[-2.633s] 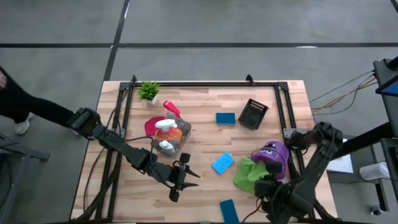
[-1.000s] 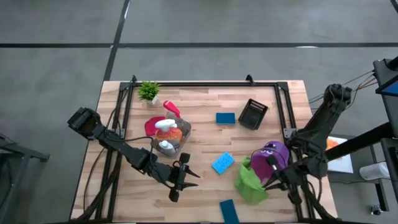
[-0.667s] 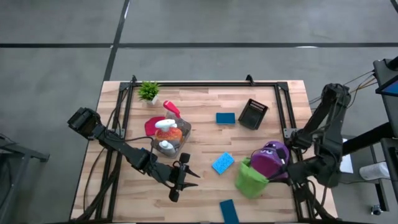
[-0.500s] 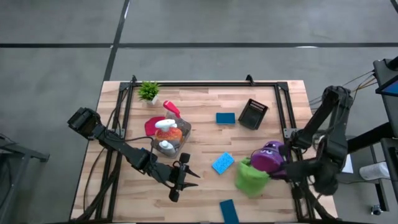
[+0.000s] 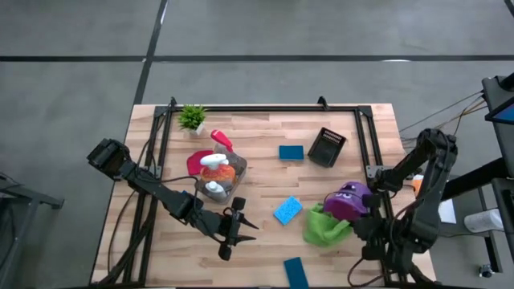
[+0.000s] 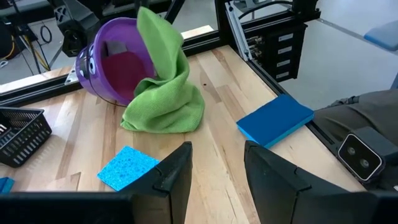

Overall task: Pick & Place Kitchen Items
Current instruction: Put the green microfiber cloth into the purple bucket

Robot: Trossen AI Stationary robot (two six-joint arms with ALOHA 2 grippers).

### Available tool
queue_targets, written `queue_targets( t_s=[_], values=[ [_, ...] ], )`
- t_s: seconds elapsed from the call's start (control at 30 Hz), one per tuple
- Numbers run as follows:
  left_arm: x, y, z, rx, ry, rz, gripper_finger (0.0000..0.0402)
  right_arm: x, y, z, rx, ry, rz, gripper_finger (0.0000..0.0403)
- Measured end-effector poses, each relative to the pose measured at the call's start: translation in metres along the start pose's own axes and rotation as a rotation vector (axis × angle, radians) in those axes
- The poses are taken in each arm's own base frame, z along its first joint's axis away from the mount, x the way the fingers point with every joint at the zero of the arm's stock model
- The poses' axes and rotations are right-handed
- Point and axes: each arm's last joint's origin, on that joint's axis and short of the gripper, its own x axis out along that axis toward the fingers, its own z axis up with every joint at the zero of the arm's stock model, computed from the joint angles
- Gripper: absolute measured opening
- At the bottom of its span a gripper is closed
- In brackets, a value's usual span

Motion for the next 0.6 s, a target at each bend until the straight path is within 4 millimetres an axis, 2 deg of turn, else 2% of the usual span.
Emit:
queue_targets(
  t_s=[0.17, 0.27, 0.47, 0.6],
  values=[
    [0.000, 0.000, 0.000, -0.003, 0.000, 0.000, 0.0147, -0.002, 0.001, 0.001, 0.049, 0.071, -0.194, 0.0018],
    [0.000, 0.000, 0.000, -0.003, 0.000, 0.000, 0.0147, 0.001, 0.008, 0.004, 0.054, 0.106, -0.196, 0.0018],
    [0.000, 0.000, 0.000, -0.003, -0.002, 0.000, 0.0147, 0.011, 0.010, 0.013, 0.090, 0.181, -0.226, 0.0019],
    [0.000, 0.000, 0.000, -0.003, -0.001, 0.000, 0.0147, 0.017, 0.009, 0.018, 0.074, 0.198, -0.245, 0.0053]
  ],
)
